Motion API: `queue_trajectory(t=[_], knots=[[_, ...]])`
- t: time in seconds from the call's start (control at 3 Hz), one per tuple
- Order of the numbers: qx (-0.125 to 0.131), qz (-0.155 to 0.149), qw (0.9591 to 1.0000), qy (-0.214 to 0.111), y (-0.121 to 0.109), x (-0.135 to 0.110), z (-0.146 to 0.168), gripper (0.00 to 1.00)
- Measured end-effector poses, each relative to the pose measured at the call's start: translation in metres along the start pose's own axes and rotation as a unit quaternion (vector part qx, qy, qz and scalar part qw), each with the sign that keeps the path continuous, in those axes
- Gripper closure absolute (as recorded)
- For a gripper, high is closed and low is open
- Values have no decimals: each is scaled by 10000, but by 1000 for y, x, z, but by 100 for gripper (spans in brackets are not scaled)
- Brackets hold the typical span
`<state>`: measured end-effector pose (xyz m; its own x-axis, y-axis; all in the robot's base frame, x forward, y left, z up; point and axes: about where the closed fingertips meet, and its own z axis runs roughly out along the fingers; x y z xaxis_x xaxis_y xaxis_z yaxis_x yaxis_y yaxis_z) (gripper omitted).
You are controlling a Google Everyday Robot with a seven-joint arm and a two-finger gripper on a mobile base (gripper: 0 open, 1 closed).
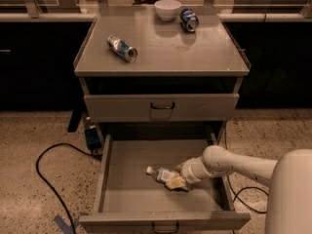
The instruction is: Place blue plastic bottle into middle drawer
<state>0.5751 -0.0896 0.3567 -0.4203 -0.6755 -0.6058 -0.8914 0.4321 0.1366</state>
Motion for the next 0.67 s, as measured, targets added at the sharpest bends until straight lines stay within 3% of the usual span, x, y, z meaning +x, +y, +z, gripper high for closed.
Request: queue_trajectory(t=[0.33,0.67], knots=[[-1,0,10000,0,0,0,0,0],[-1,0,10000,0,0,0,0,0]])
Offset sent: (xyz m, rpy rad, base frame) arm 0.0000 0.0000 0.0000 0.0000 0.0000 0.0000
